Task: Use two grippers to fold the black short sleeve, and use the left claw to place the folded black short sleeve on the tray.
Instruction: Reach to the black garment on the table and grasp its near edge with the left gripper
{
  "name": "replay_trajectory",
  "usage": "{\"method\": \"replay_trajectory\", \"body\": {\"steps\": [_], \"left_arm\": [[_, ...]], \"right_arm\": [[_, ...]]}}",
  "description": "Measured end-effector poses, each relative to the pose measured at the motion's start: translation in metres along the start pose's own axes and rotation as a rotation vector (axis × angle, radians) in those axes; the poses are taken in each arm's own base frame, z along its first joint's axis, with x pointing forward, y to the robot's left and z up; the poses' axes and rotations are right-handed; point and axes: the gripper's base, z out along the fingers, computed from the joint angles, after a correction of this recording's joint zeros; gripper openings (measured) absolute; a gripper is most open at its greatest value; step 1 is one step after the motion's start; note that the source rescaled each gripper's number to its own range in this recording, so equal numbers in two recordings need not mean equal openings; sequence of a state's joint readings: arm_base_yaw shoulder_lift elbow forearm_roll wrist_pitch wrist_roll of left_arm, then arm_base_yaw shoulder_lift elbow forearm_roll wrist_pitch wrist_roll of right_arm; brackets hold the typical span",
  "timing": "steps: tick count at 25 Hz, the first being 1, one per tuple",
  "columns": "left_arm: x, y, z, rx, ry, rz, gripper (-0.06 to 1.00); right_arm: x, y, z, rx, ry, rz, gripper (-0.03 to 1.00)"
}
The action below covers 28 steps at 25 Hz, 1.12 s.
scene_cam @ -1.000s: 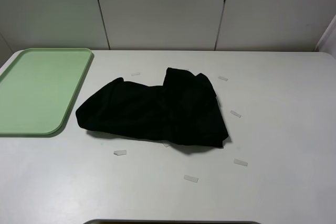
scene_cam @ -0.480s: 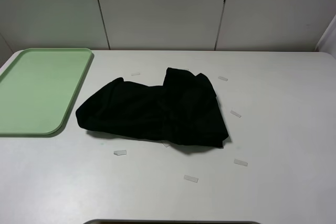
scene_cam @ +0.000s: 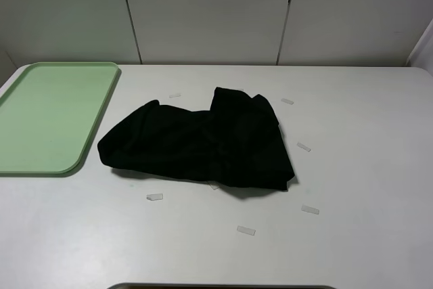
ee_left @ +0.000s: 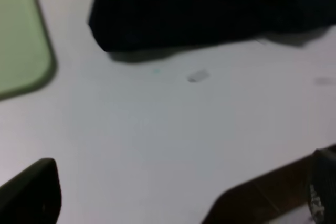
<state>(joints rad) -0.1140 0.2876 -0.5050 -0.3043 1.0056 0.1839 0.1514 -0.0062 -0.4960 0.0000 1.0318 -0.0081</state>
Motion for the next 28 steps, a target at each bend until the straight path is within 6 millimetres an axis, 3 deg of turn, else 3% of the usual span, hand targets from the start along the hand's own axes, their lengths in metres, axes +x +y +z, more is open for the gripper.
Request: {"method": "replay_trajectory", "body": {"steps": [8,14,20,28], "left_arm": [[-0.062,-0.001,0.062,0.272,0.012,-0.118,0.92],[-0.077,0.011,0.124,0.37,0.155,-0.259,0.91],[-0.085,0.036,0.174,0.268,0.141,-0.314,0.91],[-0.106,0.062,0.213,0.113,0.12,-0.321,0.91]], "right_arm": [[0.0,0.0,0.0,0.0,0.0,0.0,1.0],[0.0,0.0,0.0,0.0,0.0,0.0,1.0],[0.0,0.0,0.0,0.0,0.0,0.0,1.0],[0.0,0.0,0.0,0.0,0.0,0.0,1.0]]}}
